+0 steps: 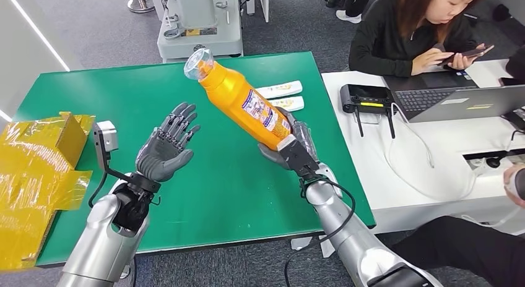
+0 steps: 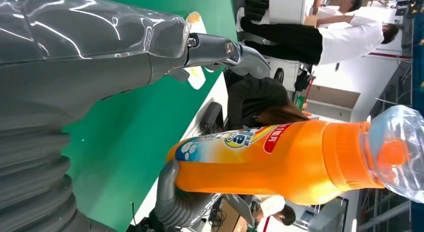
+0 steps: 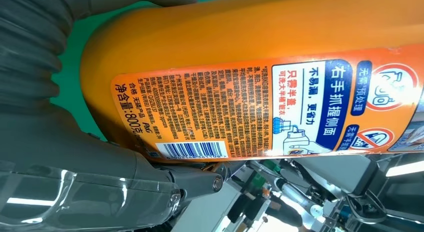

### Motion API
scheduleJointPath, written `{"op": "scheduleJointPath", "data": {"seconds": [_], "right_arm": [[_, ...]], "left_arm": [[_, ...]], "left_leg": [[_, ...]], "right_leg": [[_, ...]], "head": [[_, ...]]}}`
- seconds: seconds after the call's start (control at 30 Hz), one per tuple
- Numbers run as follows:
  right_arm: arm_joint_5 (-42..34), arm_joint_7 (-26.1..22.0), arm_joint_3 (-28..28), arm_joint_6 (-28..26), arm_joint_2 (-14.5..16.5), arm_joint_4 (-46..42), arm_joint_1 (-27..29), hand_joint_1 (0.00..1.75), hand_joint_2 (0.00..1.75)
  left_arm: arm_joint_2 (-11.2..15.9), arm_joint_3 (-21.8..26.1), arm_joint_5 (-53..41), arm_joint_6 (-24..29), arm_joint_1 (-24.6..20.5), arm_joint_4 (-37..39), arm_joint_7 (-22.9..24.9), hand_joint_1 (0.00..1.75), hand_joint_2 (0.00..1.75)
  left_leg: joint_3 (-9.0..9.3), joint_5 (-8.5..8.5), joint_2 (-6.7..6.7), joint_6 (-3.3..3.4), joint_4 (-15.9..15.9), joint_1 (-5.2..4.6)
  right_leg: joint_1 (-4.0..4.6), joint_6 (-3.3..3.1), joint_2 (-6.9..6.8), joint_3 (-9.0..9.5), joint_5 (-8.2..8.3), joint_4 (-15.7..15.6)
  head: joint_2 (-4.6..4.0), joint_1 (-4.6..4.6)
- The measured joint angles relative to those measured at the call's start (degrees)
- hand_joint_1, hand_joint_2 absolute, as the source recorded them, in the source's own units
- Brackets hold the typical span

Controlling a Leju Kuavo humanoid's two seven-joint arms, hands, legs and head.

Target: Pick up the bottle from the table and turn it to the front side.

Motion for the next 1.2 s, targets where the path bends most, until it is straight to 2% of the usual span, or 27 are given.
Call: {"op": "scheduleJointPath", "data": {"seconds": [0.17, 0.3, 0.63, 0.77, 1.2], "right_arm": [[-0.1, -0.1, -0.2, 0.1, 0.2, 0.8, -0.2, 1.75, 1.75], [-0.3, -0.3, -0.4, 0.9, 1.4, 1.7, -1.1, 1.75, 1.75], [0.1, 1.3, -0.4, 1.7, 7.2, 7.3, -6.7, 1.75, 1.75], [1.1, 2.2, -0.4, 1.7, 8.6, 9.5, -8.4, 1.75, 1.75], [2.6, 3.0, 0.3, 1.8, 10.7, 12.8, -9.9, 1.75, 1.75]], "left_arm": [[-0.1, -0.2, -0.4, 0.3, -0.1, 0.0, -0.5, 0.00, 1.75], [-1.3, -0.2, -2.4, 3.0, -1.2, 0.0, -2.6, 0.00, 1.75], [-10.4, -0.6, 1.9, 5.7, -9.5, 4.5, -0.7, 0.00, 1.75], [-12.7, -0.7, 2.4, 6.6, -11.5, 6.3, -0.5, 0.00, 1.75], [-13.8, -0.5, 3.1, 7.0, -13.7, 9.5, -1.1, 0.00, 1.75]], "left_leg": [[-0.01, 0.00, 0.00, 0.00, 0.0, -0.01], [-0.03, 0.00, 0.00, 0.00, 0.0, 0.00], [-0.05, 0.02, -0.02, 0.01, 0.0, -0.01], [-0.05, 0.01, 0.02, 0.01, 0.0, -0.02], [-0.06, 0.02, 0.02, 0.00, 0.0, 0.00]], "right_leg": [[0.00, 0.00, 0.00, 0.00, 0.00, 0.0], [0.00, 0.00, 0.00, -0.02, 0.01, 0.0], [0.00, 0.01, -0.01, -0.03, 0.02, 0.0], [-0.02, 0.02, 0.03, -0.05, 0.03, 0.0], [0.00, 0.02, 0.02, -0.06, 0.03, 0.0]], "head": [[0.00, 0.00], [0.00, -0.01], [0.00, 0.00], [0.00, 0.00], [0.00, -0.01]]}}
